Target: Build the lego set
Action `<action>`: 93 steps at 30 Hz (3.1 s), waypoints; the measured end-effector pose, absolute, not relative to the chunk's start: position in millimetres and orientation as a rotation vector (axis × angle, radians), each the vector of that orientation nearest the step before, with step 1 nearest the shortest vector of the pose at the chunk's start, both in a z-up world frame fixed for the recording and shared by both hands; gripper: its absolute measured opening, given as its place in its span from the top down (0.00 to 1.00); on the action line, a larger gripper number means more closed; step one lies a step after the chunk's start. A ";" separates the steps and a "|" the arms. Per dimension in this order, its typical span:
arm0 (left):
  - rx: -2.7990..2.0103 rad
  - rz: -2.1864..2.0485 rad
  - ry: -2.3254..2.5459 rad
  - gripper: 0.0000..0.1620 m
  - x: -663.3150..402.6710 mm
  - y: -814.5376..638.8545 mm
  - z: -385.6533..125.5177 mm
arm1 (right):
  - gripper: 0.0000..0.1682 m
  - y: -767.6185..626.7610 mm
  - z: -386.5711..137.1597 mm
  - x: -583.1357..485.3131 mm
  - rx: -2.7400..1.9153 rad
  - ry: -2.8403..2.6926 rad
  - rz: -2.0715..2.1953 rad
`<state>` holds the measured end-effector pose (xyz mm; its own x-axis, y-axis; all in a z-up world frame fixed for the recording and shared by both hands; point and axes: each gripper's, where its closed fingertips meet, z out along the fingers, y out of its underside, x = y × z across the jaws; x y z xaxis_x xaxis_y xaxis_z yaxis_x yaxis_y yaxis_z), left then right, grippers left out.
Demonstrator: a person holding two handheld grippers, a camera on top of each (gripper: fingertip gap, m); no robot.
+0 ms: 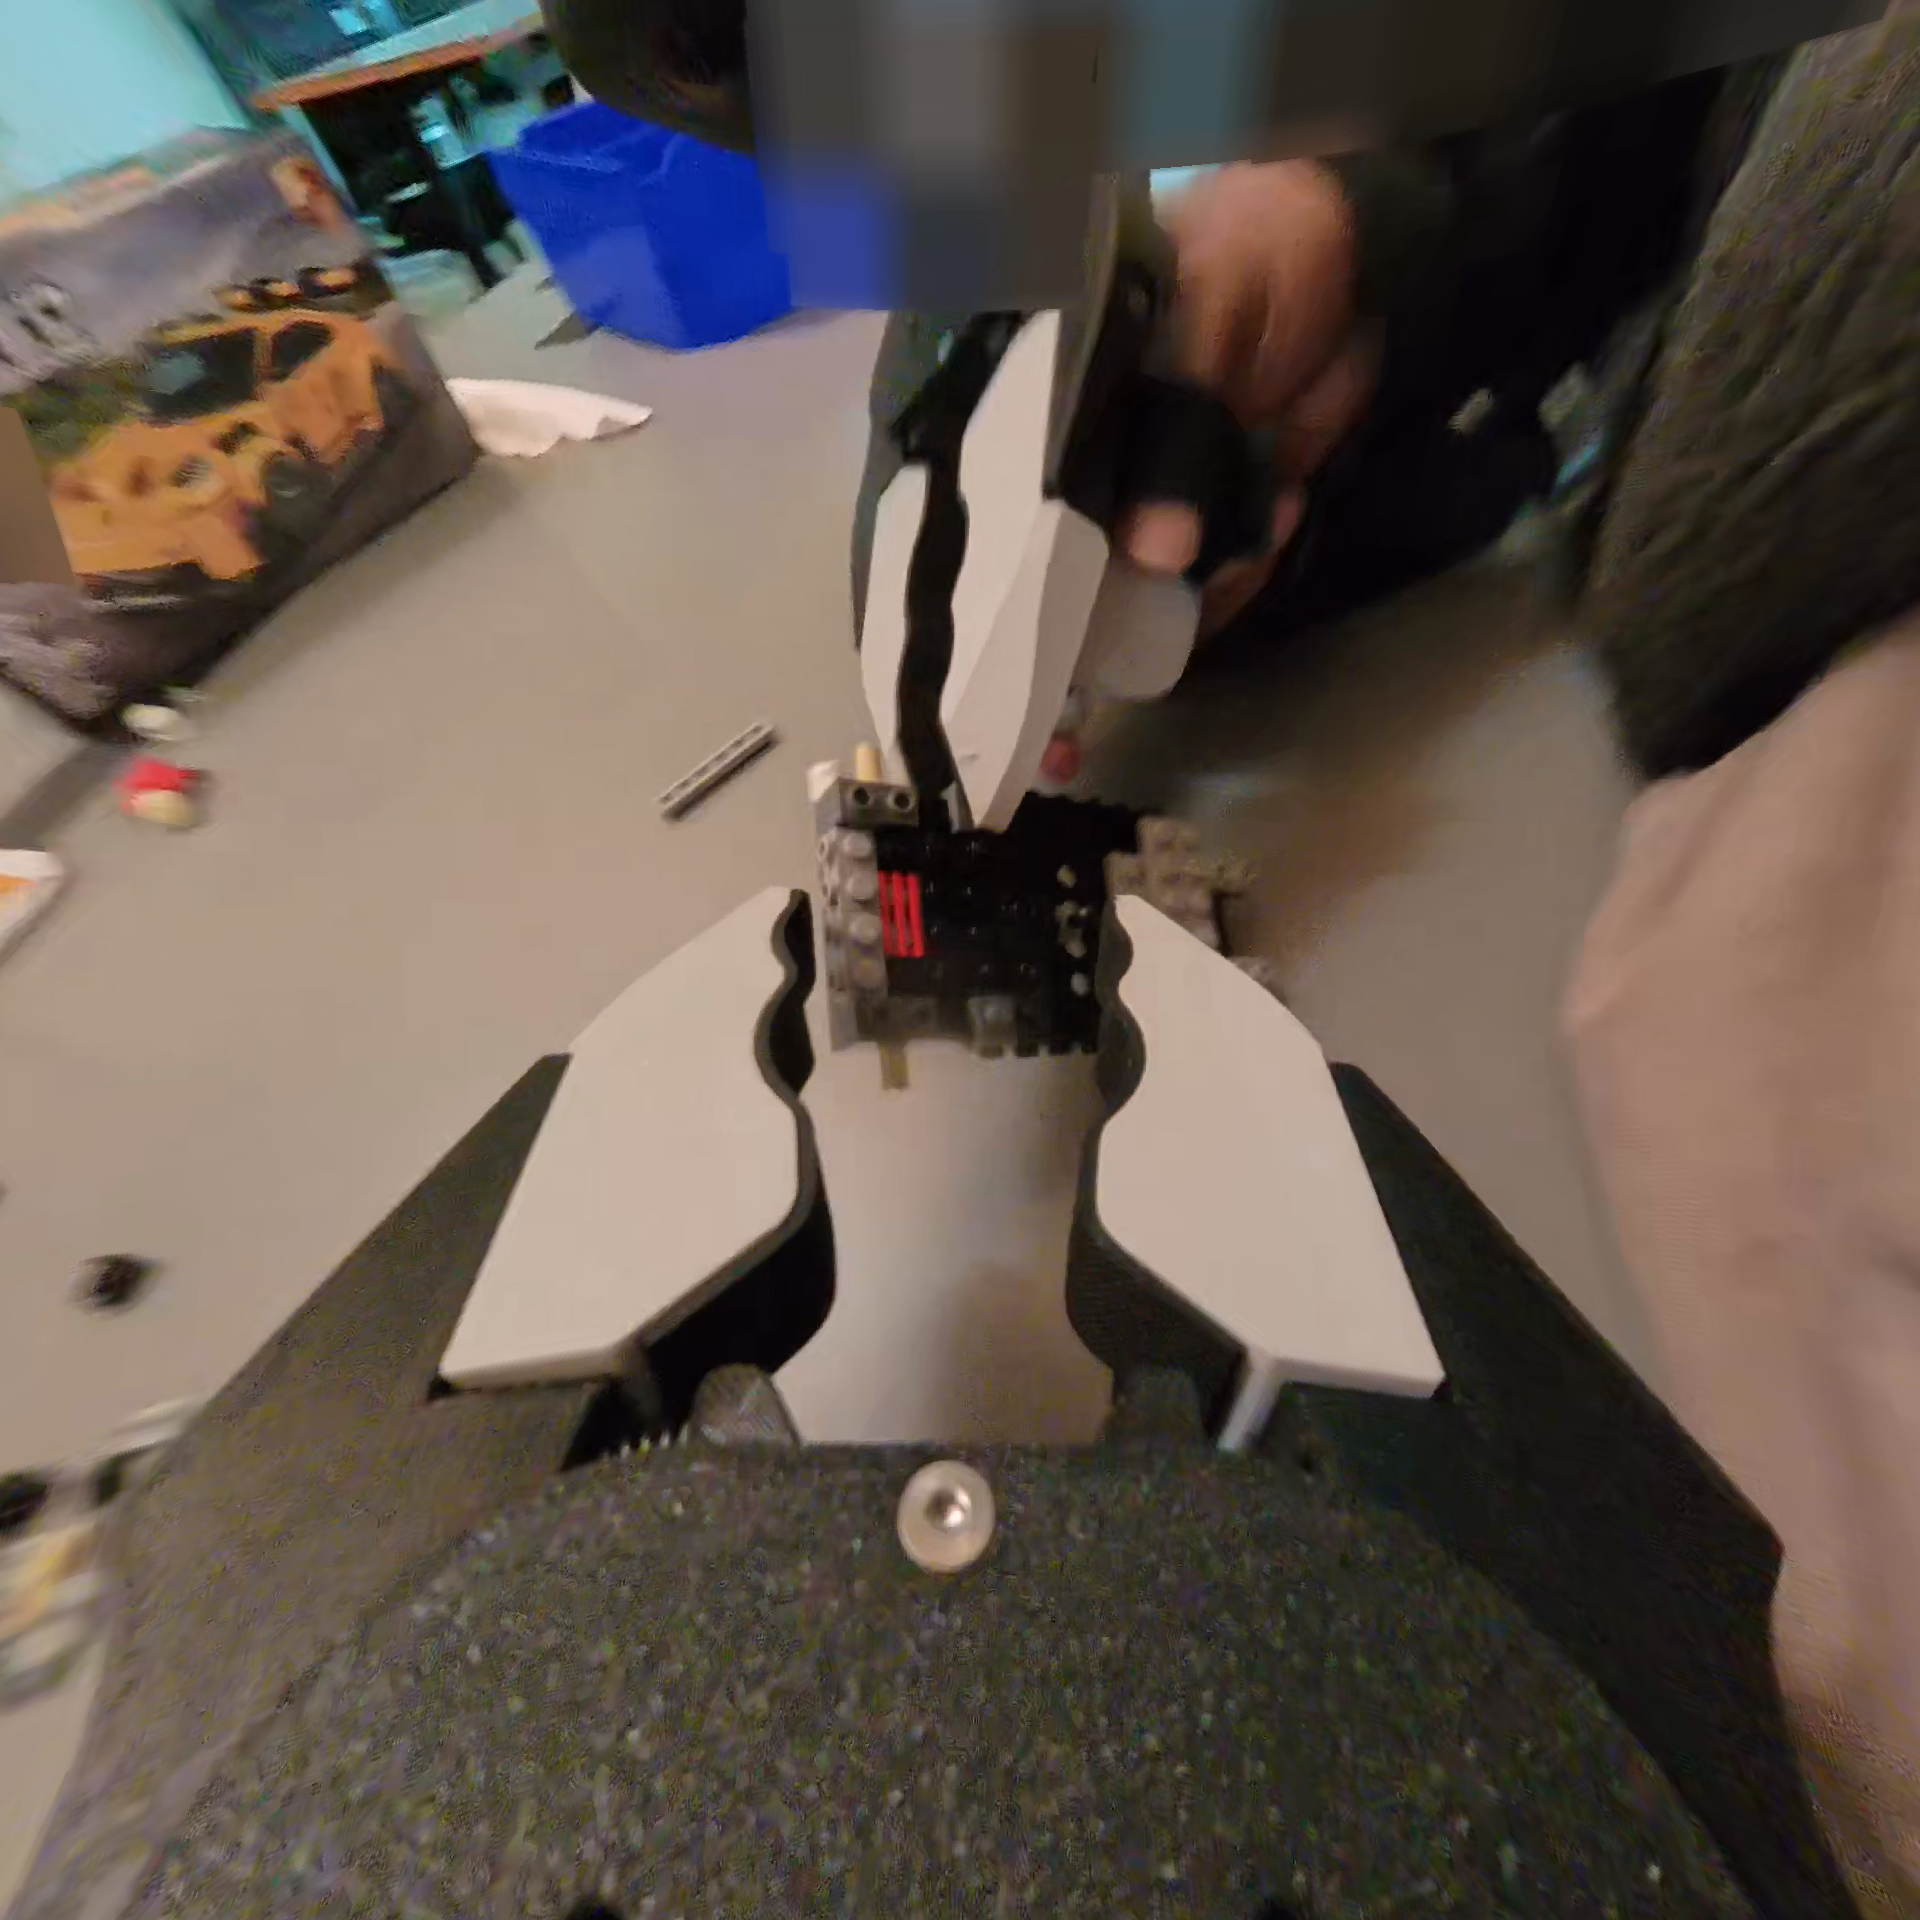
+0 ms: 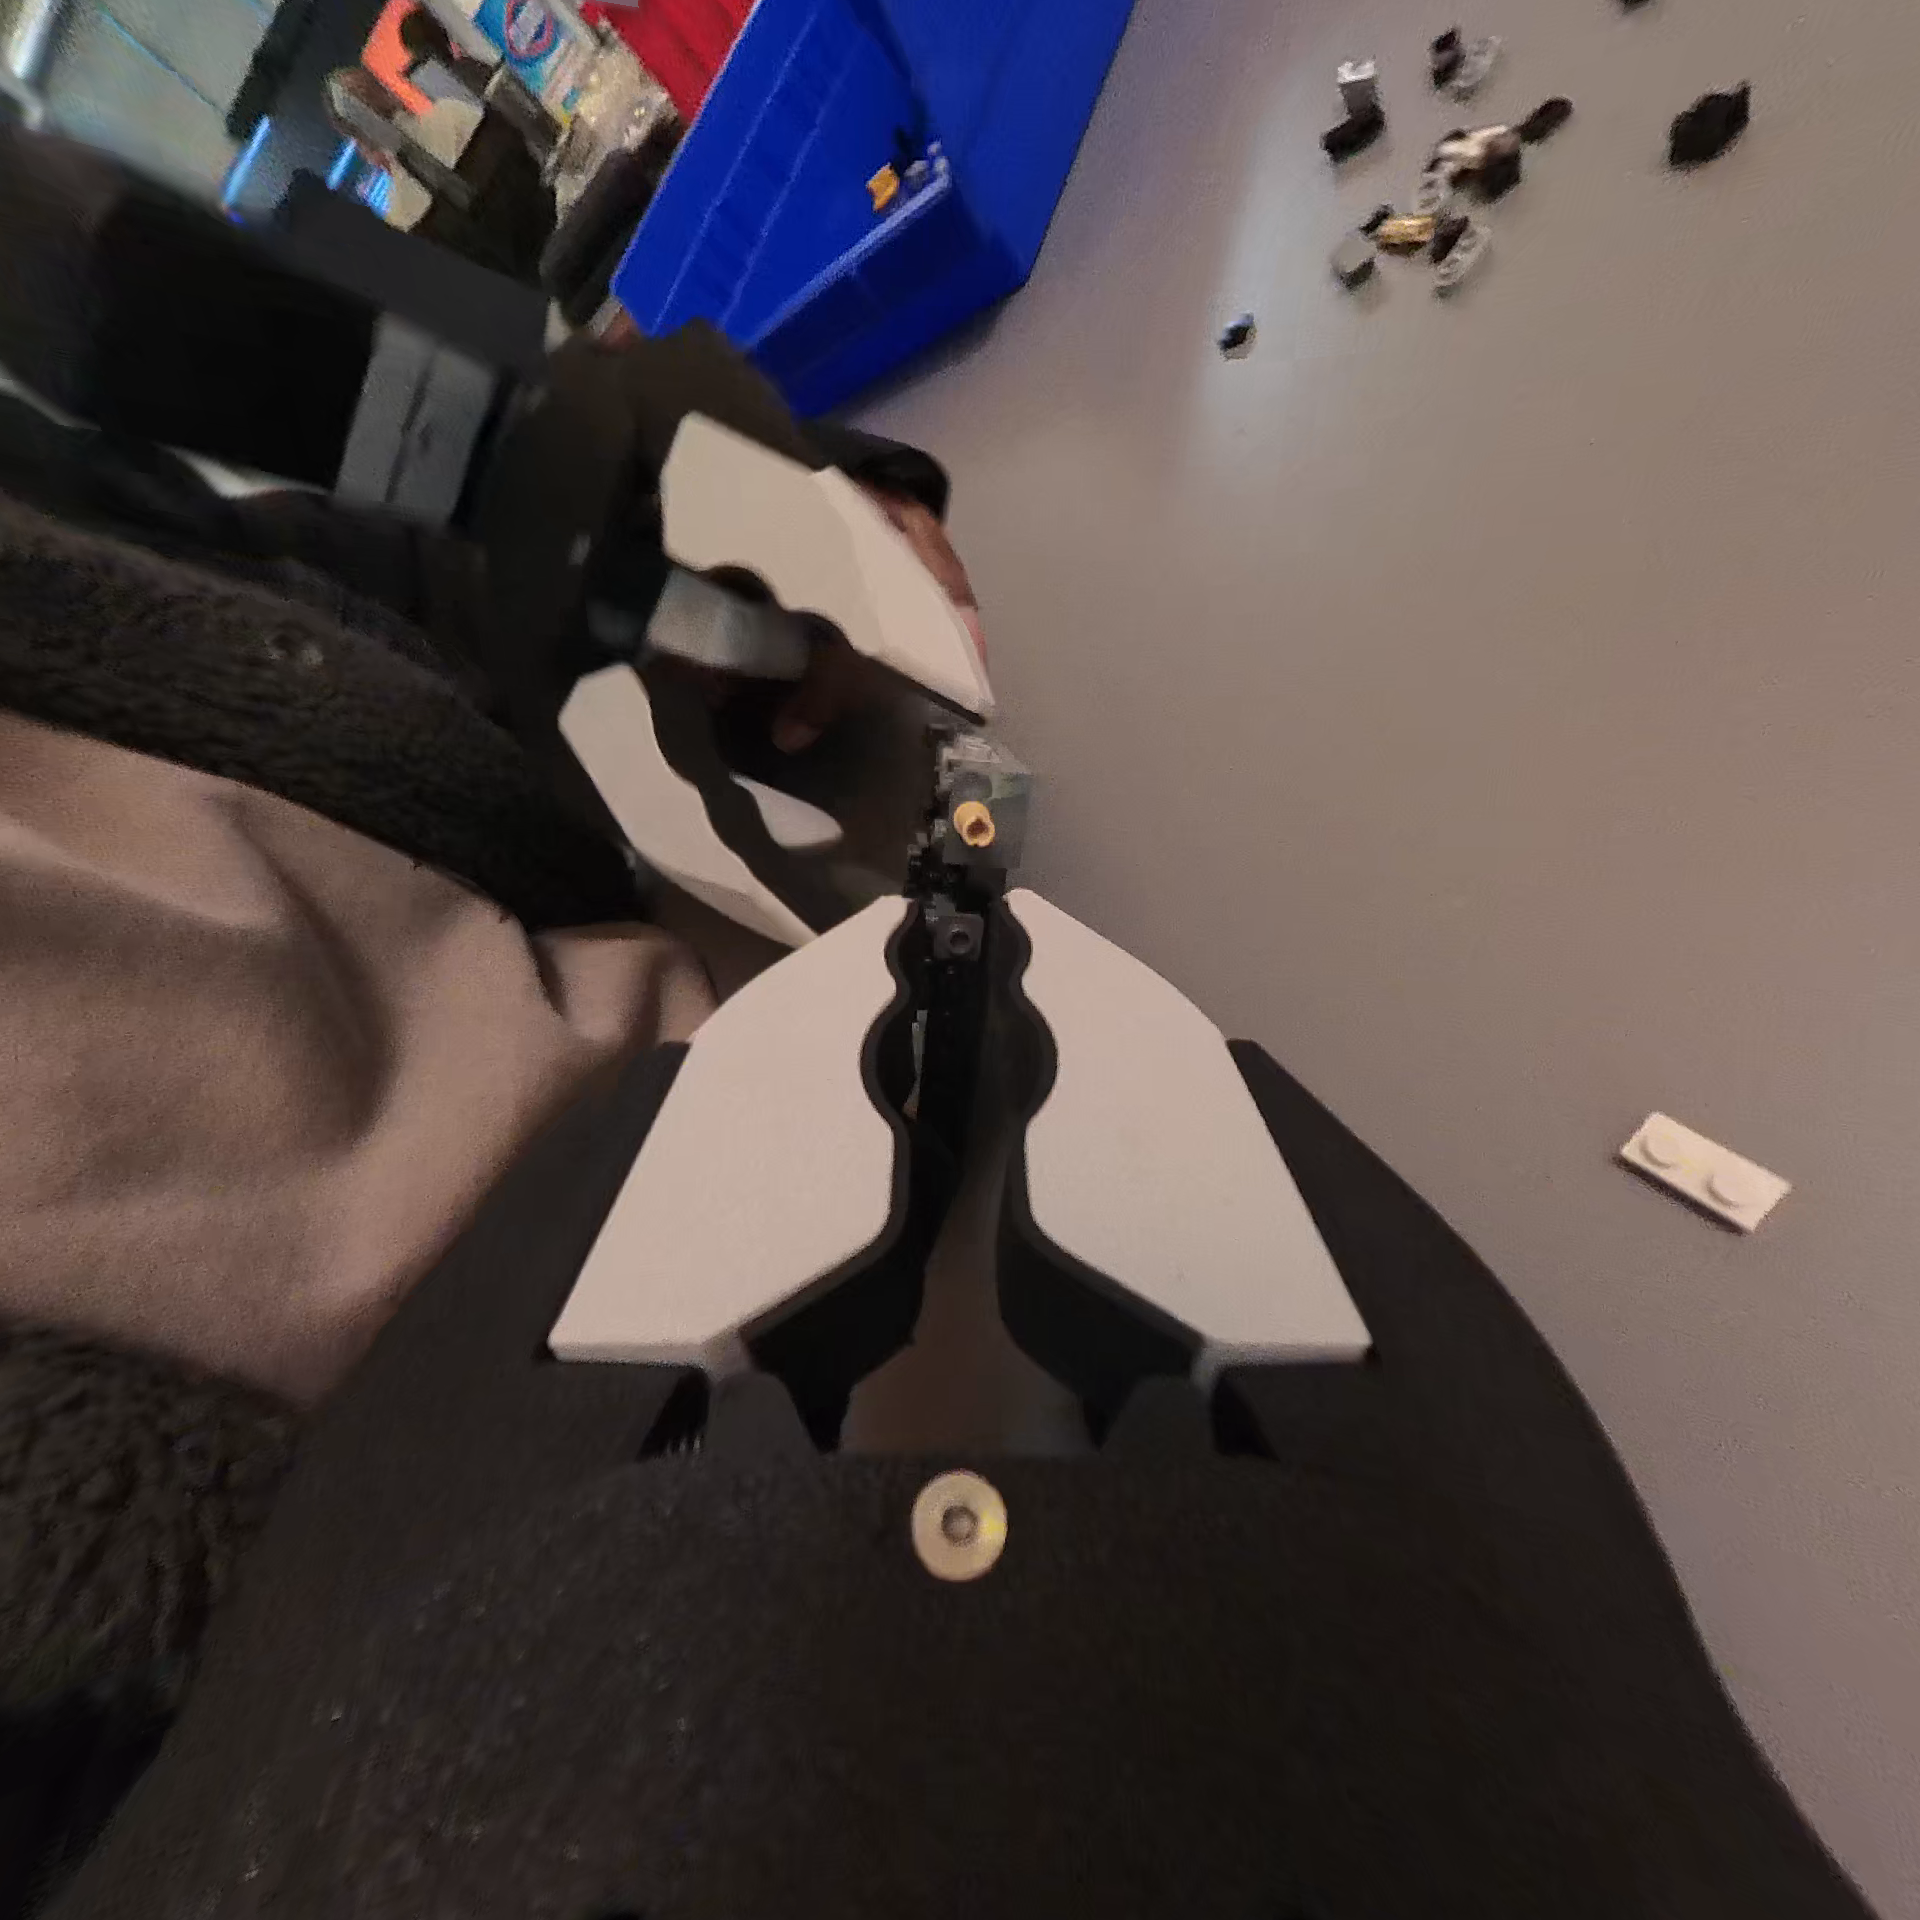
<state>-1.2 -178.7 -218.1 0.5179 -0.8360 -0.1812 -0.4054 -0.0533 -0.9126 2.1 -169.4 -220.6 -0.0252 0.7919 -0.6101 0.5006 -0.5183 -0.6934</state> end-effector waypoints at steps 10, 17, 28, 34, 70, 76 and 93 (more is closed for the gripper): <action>-1.812 -1.041 0.911 0.91 3.8 -195.8 -214.4 | 0.93 -187.8 -206.2 2.4 -1.627 -1.770 1.349; -1.819 -1.040 0.899 0.92 5.1 -194.6 -212.6 | 0.91 -186.5 -205.1 3.6 -1.612 -1.795 1.297; -1.812 -1.010 0.910 0.92 3.4 -193.6 -212.0 | 0.93 -189.8 -203.9 1.0 -1.638 -1.819 1.363; -1.808 -1.014 0.916 0.92 2.2 -191.9 -213.2 | 0.93 -191.2 -204.6 1.1 -1.645 -1.807 1.371; -1.743 -1.024 0.865 0.92 -3.4 -177.8 -204.1 | 0.84 -183.3 -192.0 2.0 -1.587 -1.692 1.246; -1.812 -1.420 0.181 0.92 -31.1 -150.8 -190.1 | 0.74 -146.1 -179.6 9.2 -1.611 -1.451 0.940; -1.635 -1.675 -0.496 0.92 -42.1 -148.4 -176.3 | 0.63 -138.7 -187.4 -19.9 -1.276 -1.776 0.362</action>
